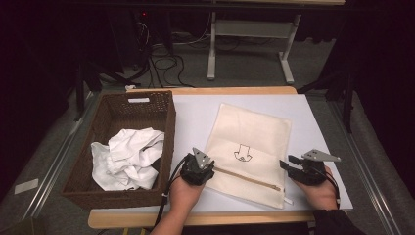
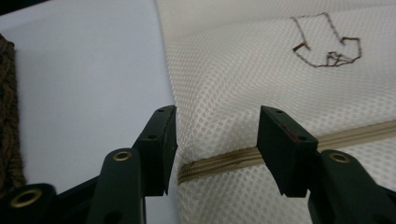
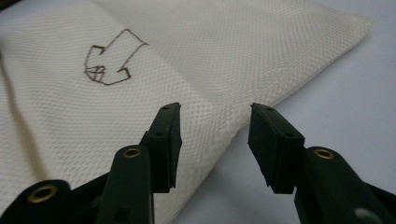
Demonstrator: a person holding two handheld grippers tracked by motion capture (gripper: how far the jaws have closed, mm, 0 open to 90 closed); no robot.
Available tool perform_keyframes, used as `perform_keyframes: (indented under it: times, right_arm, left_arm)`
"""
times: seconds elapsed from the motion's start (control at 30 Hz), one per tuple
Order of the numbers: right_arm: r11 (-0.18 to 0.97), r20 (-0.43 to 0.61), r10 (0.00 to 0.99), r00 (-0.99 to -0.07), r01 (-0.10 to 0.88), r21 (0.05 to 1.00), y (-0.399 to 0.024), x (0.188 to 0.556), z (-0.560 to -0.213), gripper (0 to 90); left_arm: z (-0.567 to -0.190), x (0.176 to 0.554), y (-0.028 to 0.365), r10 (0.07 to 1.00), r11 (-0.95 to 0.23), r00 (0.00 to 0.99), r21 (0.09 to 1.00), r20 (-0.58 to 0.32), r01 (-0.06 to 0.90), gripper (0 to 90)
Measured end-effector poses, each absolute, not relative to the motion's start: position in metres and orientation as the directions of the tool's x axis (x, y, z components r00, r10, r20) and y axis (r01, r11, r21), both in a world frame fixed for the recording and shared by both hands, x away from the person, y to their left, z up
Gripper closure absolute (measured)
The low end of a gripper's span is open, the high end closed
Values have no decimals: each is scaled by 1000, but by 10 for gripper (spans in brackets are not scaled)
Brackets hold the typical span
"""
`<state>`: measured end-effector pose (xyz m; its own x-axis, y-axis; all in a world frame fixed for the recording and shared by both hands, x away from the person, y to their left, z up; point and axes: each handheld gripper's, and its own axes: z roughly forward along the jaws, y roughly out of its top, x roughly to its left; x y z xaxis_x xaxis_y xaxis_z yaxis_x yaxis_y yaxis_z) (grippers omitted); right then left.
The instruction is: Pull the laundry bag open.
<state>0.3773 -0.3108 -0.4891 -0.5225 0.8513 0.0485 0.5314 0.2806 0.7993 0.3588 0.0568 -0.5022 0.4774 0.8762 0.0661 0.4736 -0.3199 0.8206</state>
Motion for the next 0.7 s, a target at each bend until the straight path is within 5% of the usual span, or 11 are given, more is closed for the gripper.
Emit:
perform_keyframes:
  times: [0.33,0.53,0.7]
  right_arm:
    - [273,92,840,-535,563,780,-311,337,-482,523]
    - [328,101,814,-572,597,732,-305,323,-484,900]
    - [367,96,801,-591,610,702,-297,320,-489,900]
  left_arm:
    - [-498,316,64,768,-296,638,852,-56,432,394]
    - [-497,320,61,770,-275,635,866,-61,417,392]
    - [-495,320,61,760,-260,645,872,-81,415,393]
